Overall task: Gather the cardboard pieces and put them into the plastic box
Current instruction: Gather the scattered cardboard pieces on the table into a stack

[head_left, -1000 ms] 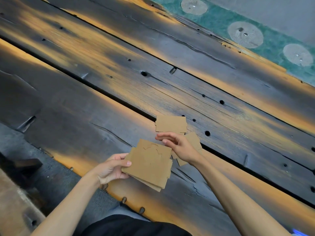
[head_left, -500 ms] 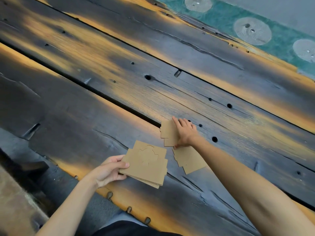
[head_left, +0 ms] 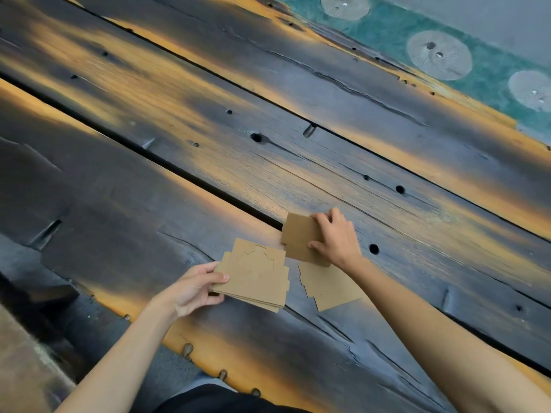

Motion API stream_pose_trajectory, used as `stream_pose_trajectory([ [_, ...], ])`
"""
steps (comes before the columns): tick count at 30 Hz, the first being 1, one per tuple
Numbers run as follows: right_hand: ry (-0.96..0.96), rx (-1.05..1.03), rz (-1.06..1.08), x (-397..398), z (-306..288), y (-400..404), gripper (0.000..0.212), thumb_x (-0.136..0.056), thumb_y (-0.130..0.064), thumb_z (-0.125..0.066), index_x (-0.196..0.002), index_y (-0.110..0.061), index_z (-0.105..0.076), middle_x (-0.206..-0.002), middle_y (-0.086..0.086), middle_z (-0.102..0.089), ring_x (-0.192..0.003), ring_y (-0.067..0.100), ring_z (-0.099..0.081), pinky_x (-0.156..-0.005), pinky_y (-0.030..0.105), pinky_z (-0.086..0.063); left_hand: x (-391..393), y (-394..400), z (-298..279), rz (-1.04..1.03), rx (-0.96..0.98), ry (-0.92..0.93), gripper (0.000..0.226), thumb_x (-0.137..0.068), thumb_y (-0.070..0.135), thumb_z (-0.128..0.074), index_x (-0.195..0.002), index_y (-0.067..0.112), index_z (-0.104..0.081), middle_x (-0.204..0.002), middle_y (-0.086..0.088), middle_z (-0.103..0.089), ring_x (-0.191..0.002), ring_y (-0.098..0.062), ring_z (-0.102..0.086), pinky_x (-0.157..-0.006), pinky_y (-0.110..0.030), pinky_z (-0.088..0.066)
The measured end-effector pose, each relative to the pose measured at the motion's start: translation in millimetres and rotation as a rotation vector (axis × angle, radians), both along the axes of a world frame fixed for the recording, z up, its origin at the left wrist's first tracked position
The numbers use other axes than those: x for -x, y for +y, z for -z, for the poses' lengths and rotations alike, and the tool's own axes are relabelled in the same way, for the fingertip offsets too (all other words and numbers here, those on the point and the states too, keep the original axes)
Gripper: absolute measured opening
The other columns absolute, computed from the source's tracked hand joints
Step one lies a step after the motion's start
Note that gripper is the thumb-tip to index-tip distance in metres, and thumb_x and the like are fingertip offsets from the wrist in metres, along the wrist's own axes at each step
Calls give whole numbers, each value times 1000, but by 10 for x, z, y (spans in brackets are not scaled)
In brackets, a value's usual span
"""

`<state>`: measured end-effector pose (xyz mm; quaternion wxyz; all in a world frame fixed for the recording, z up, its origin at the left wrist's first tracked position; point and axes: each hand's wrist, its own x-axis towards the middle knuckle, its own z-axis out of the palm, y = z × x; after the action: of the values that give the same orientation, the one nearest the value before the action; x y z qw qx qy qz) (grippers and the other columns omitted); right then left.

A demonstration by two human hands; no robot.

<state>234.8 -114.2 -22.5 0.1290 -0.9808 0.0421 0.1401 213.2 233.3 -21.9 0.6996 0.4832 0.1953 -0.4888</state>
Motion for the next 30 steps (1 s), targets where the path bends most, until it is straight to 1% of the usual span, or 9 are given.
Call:
stream_pose_trajectory([
  [4,-44,-114,-12,185,-221,-69,41,-94,-29,-68,-134,-30,-58,-113,-2,-54,-96,23,-59,-67,32,-47,-35,-78,-18,-36,15,18,46,-79,4,-71,-124,5,-67,-105,-14,-69,-83,-18,-63,-62,-28,-53],
  [9,-302,-200,36,495,-512,9,33,-96,-22,-67,-126,-35,-70,-102,-13,-68,-85,12,-65,-55,29,-51,19,-209,-48,-86,42,43,40,-80,1,-68,-118,9,-63,-105,-14,-71,-82,-20,-65,-61,-29,-53],
  [10,-362,-231,44,565,-558,73,36,-95,-18,-67,-127,-35,-70,-104,-13,-69,-86,11,-66,-57,29,-53,39,-239,-59,-89,45,38,38,-80,0,-68,-116,11,-63,-102,-13,-72,-81,-19,-67,-62,-30,-53],
  [12,-446,-275,12,708,-618,253,46,-92,-6,-67,-130,-32,-70,-115,-6,-71,-99,14,-65,-76,33,-55,92,-329,-104,-88,50,20,37,-79,1,-70,-114,12,-63,-100,-12,-71,-80,-19,-69,-63,-31,-55],
  [14,-490,-291,-22,849,-653,460,53,-87,1,-67,-130,-30,-70,-127,4,-69,-110,23,-63,-91,38,-50,169,-458,-169,-85,58,-11,37,-77,2,-71,-112,13,-64,-98,-14,-69,-80,-20,-69,-65,-32,-56],
  [19,-438,-233,-64,1155,-698,860,53,-86,-9,-71,-133,-34,-67,-140,11,-62,-128,33,-58,-94,44,-51,329,-706,-333,-147,127,-111,49,-80,6,-76,-127,9,-62,-111,-15,-72,-96,-26,-71,-79,-37,-59],
  [22,-415,-199,-19,1274,-700,968,56,-86,-12,-75,-135,-36,-65,-143,10,-60,-132,34,-56,-104,53,-46,370,-741,-406,-190,190,-151,54,-84,6,-73,-135,4,-56,-121,-17,-71,-105,-26,-70,-83,-35,-59],
  [26,-330,-220,49,1357,-726,1008,57,-90,-17,-66,-140,-43,-58,-148,5,-56,-136,30,-51,-111,56,-36,418,-703,-438,-155,241,-192,55,-87,2,-71,-139,3,-53,-137,-21,-63,-126,-35,-61,-98,-41,-55],
  [30,-206,-296,26,1404,-753,979,58,-94,-19,-53,-146,-46,-49,-155,3,-46,-143,26,-40,-115,53,-30,438,-665,-439,-152,261,-190,55,-86,-1,-72,-138,1,-54,-137,-26,-61,-126,-37,-61,-98,-41,-56],
])
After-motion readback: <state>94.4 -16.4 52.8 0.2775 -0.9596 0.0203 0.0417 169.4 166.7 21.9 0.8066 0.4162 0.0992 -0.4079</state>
